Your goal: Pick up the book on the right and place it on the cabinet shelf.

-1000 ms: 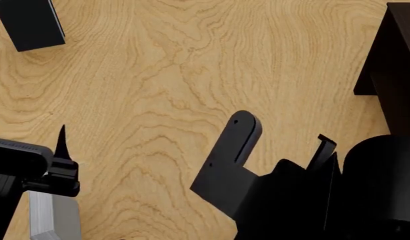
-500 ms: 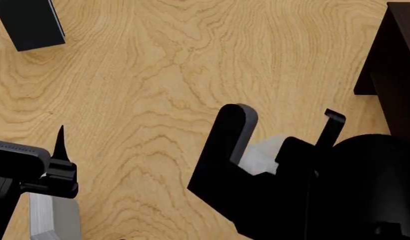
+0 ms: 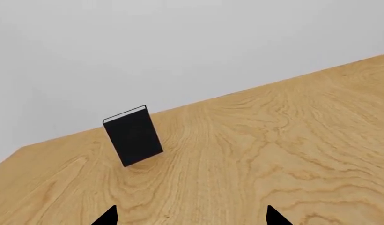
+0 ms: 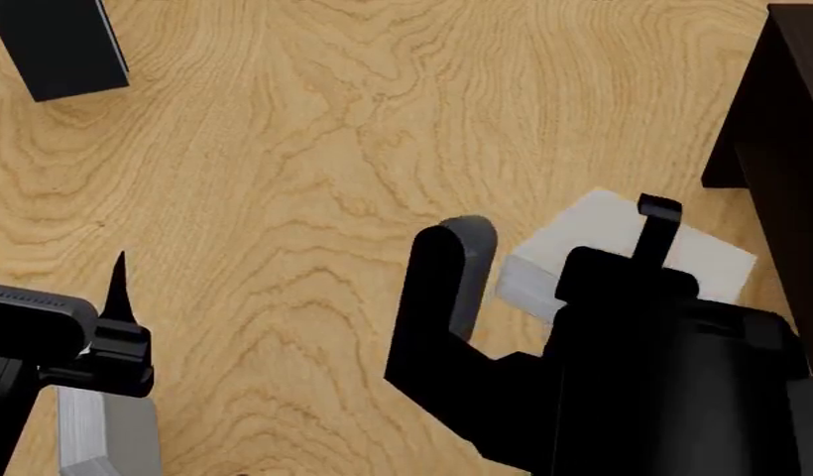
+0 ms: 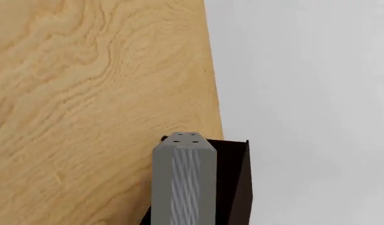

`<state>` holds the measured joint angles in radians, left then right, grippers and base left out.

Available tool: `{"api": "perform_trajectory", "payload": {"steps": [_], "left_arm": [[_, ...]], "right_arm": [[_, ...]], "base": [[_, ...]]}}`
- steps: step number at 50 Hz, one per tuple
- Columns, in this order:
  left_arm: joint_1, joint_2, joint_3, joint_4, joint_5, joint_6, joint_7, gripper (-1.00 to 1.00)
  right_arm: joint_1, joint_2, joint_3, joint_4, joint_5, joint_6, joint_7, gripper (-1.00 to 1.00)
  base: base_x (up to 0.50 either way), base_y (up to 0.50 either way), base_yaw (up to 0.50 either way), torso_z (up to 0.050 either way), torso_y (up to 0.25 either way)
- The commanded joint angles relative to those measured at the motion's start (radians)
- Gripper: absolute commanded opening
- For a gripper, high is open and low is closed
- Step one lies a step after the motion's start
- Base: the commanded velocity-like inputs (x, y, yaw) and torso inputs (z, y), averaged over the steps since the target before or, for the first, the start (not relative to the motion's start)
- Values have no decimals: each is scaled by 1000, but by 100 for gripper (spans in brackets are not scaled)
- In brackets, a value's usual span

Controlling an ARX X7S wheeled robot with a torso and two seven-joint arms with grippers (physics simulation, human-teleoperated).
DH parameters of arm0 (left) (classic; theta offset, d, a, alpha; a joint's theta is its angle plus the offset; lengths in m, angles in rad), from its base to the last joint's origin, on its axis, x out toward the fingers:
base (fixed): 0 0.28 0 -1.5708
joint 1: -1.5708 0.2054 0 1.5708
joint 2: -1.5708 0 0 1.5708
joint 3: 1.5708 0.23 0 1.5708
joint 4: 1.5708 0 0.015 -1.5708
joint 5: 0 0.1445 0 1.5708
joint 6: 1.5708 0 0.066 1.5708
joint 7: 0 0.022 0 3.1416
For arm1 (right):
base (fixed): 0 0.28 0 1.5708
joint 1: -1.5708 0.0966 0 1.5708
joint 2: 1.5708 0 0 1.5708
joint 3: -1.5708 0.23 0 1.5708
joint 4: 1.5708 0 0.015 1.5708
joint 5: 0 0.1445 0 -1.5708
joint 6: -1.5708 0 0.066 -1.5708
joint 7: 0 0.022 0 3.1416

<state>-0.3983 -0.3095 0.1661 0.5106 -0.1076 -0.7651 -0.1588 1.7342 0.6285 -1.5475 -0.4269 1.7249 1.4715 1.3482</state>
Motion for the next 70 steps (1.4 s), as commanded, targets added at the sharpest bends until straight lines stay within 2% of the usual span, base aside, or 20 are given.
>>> {"api": "perform_trajectory", "payload": {"steps": [1, 20, 32, 58, 70], "left_arm": [[4, 0, 0, -5, -5, 9, -2, 100], [4, -1, 4, -9, -9, 15, -8, 100], [-4, 0, 8, -11, -13, 16, -12, 100], [10, -5, 7, -19, -20, 38, -18, 100], [8, -4, 15, -28, -22, 44, -22, 100]], "right_arm": [[25, -31, -85, 11, -142, 54, 73, -100], [-28, -1, -210, -3, -503, -139, -119, -100], [-42, 11, -283, 49, -672, -221, -146, -100], [-124, 0, -345, 191, -795, -324, -181, -100], [-145, 17, -339, 229, -789, -305, -158, -100]], "base": [[0, 0, 0, 0, 0], [0, 0, 0, 0, 2], [0, 0, 0, 0, 1], [0, 0, 0, 0, 1], [0, 0, 0, 0, 2]]}}
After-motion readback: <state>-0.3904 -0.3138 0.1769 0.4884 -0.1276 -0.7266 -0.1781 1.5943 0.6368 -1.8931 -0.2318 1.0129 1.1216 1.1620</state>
